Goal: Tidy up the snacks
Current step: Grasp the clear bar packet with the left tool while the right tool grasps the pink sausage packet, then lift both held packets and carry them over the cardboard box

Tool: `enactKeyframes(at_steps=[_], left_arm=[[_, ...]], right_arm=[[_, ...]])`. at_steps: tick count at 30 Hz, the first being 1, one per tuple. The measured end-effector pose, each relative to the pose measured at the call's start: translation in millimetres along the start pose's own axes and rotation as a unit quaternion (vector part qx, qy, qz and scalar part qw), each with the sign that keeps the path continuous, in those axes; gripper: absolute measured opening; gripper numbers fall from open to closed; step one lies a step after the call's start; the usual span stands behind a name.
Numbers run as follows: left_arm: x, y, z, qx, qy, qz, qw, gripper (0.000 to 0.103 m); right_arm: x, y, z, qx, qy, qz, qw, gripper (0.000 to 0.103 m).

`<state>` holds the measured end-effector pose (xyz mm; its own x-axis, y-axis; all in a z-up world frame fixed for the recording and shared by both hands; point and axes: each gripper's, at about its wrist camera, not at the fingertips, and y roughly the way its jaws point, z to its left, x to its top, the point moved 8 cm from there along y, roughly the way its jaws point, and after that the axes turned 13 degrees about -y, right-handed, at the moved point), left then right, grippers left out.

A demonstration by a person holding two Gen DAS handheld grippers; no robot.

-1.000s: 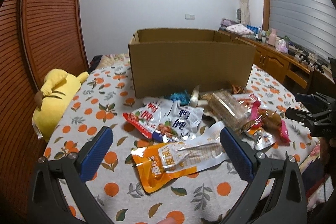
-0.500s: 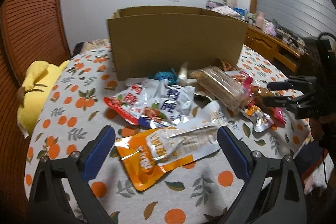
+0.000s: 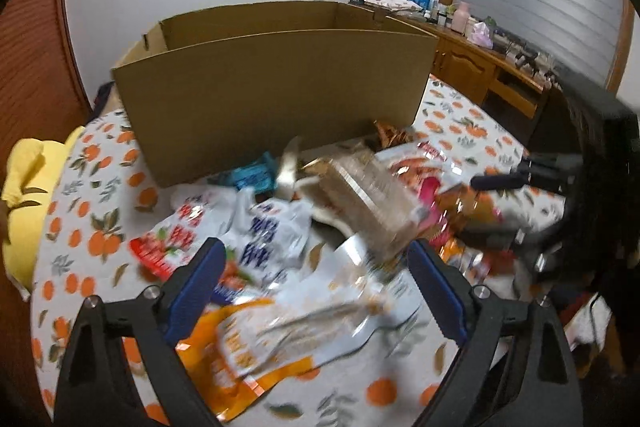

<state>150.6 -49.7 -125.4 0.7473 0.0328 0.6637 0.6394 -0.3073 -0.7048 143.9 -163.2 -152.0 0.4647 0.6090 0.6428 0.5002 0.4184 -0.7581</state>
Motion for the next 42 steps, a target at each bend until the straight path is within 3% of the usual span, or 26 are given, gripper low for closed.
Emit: enactKeyframes(at_steps=[8,14,21,26,34,42], left_arm=[[13.5,29.5,-28.7,-0.016,0.001,0.023,0.9996,0.085],[18.3,51.9,-38.8,-0.015,0.001,0.048,0.9987,0.064],[13.5,66.7,-40.5,0.004,0.018,0.062,0.9979,0.062],[14.1,66.2,-37.9,0.004,0.022,0.059,0.9980,0.045],[19.4,60.8,-31.6,-0.001,0.013,0.047,0.9988,0.041],[24.9,42.7,-32.9,-0.023,0.005,0.029,0.9993,0.040]], right_arm=[[-2.6,9.6,4.5,0.009,-0.023,0.017,1.000,0.065],[-7.8,21.0,4.2,0.012,-0.035,0.035,0.999,0.067],[-12.4,18.9,-0.8,0.010,-0.026,0.030,0.999,0.064],[-14.8,10.4,1.4,0.007,-0.023,0.027,0.999,0.061],[-11.6,-2.8,-1.8,0.001,-0.016,0.013,1.000,0.045],[-10.6,-9.1,-4.6,0.005,0.005,-0.003,1.000,0.043]])
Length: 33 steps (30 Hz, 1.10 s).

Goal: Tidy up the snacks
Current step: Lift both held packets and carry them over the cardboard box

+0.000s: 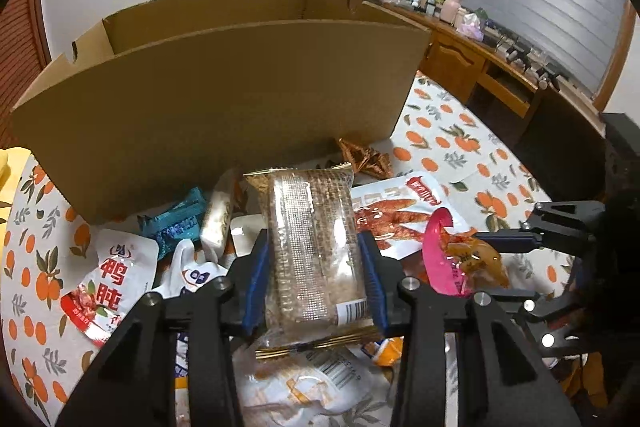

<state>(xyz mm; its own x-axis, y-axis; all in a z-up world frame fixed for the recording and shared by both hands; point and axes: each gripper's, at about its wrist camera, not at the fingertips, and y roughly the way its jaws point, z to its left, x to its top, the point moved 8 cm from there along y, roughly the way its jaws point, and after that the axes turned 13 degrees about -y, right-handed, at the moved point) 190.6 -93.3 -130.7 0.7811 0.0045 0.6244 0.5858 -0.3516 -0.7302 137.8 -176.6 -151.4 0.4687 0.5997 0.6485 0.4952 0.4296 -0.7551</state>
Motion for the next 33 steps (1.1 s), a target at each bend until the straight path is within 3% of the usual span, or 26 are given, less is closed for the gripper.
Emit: enactKeyframes(at_steps=[13,33], left_arm=[[28.8,-46.0,-9.6,-0.020,0.011,-0.049,0.9985,0.041],[97.6,-84.8,21.3,0.006,0.010,-0.104,0.9945,0.041]], right_arm=[[24.4,-22.3,-5.6,-0.012,0.007,-0.044,0.999,0.043],[102.4,-50.2,-32.0,-0.050,-0.013,-0.098,0.994,0.043]])
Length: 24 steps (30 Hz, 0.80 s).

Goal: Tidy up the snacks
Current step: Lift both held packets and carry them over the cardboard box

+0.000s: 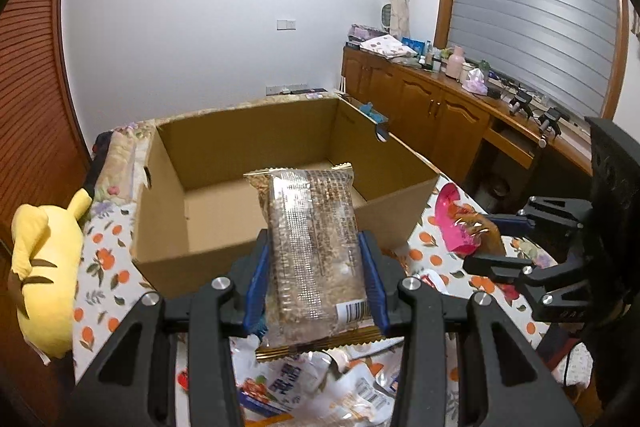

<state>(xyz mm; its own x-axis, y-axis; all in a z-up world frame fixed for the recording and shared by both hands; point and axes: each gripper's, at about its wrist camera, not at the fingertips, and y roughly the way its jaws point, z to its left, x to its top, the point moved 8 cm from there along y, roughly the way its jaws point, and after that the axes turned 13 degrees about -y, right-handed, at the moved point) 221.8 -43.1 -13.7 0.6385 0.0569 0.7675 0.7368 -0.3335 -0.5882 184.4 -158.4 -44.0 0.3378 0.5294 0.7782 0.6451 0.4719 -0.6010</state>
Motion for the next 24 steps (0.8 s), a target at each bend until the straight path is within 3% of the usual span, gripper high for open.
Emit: enactKeyframes(at_steps=[13,24], left_arm=[[34.7,13.4,24.2,0.015,-0.001,-0.011,0.9998,0.041],[45.7,46.5,45.8,0.041,-0.008,0.009,0.9991,0.042]], right_arm=[[50.4,16.2,-19.2,-0.012,-0.011,-0.016,1.000,0.043],[71.0,44.1,-43.5,-0.023,0.004,-0.013,1.000,0.043]])
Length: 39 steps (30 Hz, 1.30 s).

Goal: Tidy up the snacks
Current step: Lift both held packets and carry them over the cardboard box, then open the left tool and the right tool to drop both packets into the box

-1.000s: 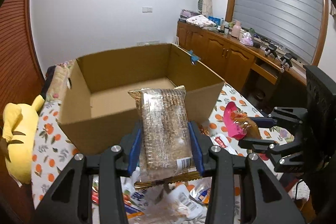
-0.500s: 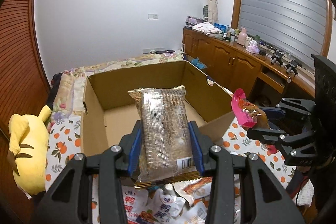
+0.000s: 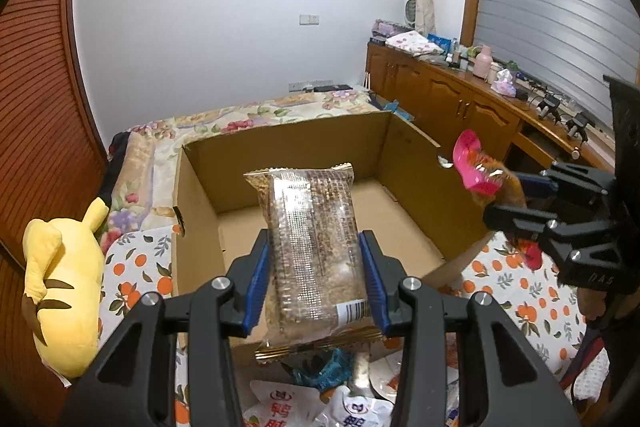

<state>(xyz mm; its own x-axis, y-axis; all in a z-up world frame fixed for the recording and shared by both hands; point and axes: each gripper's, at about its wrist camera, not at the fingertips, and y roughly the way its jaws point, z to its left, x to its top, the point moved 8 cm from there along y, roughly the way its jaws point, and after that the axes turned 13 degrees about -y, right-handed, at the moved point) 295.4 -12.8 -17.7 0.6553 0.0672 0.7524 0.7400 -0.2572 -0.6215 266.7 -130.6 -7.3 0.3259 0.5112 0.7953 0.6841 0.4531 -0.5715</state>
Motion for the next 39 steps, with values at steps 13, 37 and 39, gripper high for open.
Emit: enactKeyframes(at_steps=[13,37,39], left_arm=[[-3.2,33.4,10.7,0.018,-0.006,0.023,0.9996,0.044],[-2.3,40.6,21.8,0.036,-0.005,0.025,0.9990,0.047],[-1.6,39.3,23.4,0.035,-0.008,0.022,0.9991,0.048]], right_arm=[[4.9,47.0,-25.1,-0.012,0.024,0.026,0.999,0.044],[-18.7,95.1,-26.1,-0.010,0.050,0.080,0.996,0.047],[-21.2,95.9,-26.6,-0.008,0.053,0.082,0.995,0.049]])
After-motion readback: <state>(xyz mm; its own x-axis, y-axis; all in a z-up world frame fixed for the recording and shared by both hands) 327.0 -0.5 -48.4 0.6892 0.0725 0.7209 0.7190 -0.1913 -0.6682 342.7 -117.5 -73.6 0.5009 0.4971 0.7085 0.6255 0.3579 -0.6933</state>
